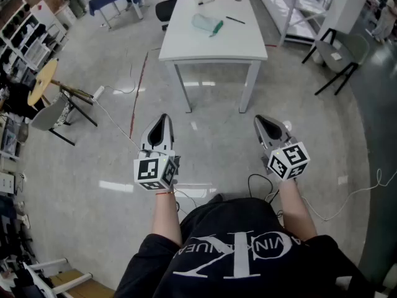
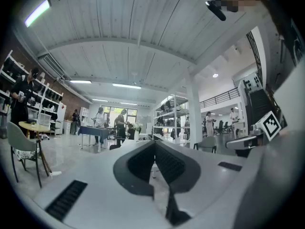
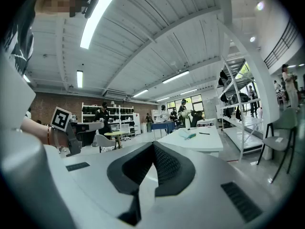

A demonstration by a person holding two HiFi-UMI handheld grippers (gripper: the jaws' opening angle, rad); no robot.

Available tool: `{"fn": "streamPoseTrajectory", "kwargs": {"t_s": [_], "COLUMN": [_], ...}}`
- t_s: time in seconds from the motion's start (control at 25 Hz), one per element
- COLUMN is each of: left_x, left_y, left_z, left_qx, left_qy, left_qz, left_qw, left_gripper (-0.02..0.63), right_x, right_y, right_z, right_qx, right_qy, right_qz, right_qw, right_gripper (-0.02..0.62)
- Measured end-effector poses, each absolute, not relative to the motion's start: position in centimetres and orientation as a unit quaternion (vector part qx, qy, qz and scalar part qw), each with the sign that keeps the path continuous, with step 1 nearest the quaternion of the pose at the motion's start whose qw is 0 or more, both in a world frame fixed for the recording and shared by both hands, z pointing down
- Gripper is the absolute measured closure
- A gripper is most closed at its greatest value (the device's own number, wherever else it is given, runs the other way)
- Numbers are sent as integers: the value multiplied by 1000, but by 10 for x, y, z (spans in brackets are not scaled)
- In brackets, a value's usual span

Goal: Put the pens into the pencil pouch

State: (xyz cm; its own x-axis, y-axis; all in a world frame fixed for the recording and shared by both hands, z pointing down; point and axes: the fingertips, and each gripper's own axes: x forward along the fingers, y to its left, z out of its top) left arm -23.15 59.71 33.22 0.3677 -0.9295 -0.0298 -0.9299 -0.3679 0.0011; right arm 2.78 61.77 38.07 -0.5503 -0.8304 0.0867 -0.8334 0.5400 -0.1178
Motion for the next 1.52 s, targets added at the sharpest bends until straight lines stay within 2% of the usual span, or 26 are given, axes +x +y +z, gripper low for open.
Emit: {"fn": "streamPoseTrajectory", "kwargs": {"t_s": [0.56, 0.72, 0.76, 1.12, 1.52], "left_x": [-257, -251, -249, -250, -221], "left_y": [581, 566, 561, 473, 380], "left_z": [348, 358, 359, 362, 351], "left_qx": [-829, -834, -835, -825, -827], "left_qy": [558, 551, 549, 563, 560], "left_qz": [15, 11, 10, 14, 15], "left_qw": [-24, -35, -36, -52, -54], "left_gripper": [603, 603, 603, 603, 603], "right_x": [14, 21, 24, 46, 65], "right_y": [604, 588, 583, 496, 401], "right_z": [395, 406, 406, 411, 408], "right_qx": [496, 499, 500, 507, 494], "right_qy": [-864, -859, -858, -853, -859], "right_qz": [90, 113, 116, 126, 135], "right_qw": [-1, 2, 1, -3, -3], "right_gripper": [586, 450, 443, 430, 428]}}
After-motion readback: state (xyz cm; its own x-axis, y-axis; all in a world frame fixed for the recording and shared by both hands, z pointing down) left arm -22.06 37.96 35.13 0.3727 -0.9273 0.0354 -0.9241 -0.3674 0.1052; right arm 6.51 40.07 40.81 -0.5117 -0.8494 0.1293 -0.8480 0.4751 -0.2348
